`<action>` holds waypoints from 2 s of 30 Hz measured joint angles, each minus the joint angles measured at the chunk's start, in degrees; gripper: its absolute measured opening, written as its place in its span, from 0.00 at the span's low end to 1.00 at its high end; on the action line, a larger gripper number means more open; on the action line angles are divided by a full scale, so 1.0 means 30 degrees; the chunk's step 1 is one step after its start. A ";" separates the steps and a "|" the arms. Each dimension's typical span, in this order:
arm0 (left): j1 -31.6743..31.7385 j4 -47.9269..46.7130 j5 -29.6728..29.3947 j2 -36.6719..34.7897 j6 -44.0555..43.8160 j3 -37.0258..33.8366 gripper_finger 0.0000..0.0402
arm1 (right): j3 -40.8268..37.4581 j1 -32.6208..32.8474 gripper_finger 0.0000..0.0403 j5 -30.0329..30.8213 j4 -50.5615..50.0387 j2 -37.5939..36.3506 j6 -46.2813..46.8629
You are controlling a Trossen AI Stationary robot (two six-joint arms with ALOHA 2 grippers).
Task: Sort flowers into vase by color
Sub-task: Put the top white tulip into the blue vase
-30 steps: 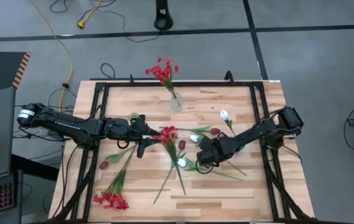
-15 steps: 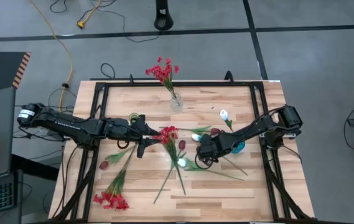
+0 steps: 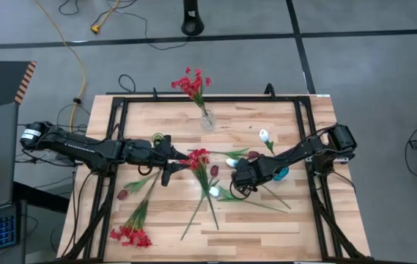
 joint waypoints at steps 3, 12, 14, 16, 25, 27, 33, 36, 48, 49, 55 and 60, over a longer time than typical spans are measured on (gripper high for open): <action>0.0001 0.0006 0.0000 0.0000 0.0000 0.0000 0.35 | 0.0174 0.0033 0.08 -0.0705 -0.0188 -0.0341 -0.0051; 0.0007 0.0000 0.0000 0.0000 0.0204 0.0000 0.35 | 0.0433 0.1372 0.06 -0.0807 0.0317 -0.3946 -0.0025; 0.0005 0.0000 -0.0003 0.0000 0.0204 0.0000 0.35 | 0.0433 0.1901 0.06 -0.0801 0.0371 -0.5034 0.0166; 0.0007 0.0007 -0.0004 0.0000 0.0204 0.0000 0.35 | 0.0433 0.2521 0.06 -0.0673 0.0473 -0.6124 0.0175; 0.0007 0.0004 -0.0007 0.0000 0.0084 0.0000 0.35 | 0.0440 0.6304 0.06 0.4471 0.1333 -1.0240 0.0132; 0.0007 0.0007 -0.0004 0.0000 0.0044 0.0000 0.35 | 0.0440 0.7206 0.06 0.6424 0.1328 -1.1044 -0.0098; 0.0007 0.0007 -0.0007 0.0000 -0.0062 0.0000 0.35 | 0.0440 0.9658 0.06 1.1218 0.1312 -1.3259 -0.1331; 0.0007 0.0007 -0.0007 0.0000 -0.0073 0.0000 0.35 | 0.0440 1.0748 0.06 1.3156 0.1329 -1.4342 -0.2072; 0.0007 0.0007 -0.0007 0.0000 -0.0084 0.0000 0.35 | 0.0448 1.4127 0.06 1.9020 0.1227 -1.7802 -0.7726; 0.0007 0.0007 -0.0007 0.0000 -0.0087 0.0000 0.35 | 0.0448 1.4274 0.06 1.9149 0.1160 -1.7997 -0.8089; 0.0007 0.0007 -0.0015 0.0000 -0.0087 0.0000 0.35 | 0.0448 1.4808 0.06 1.9439 -0.0442 -1.8949 -0.8918; 0.0007 0.0007 -0.0240 0.0000 -0.0276 0.0000 0.35 | 0.0448 1.4790 0.06 1.9462 -0.3524 -1.9136 -0.6197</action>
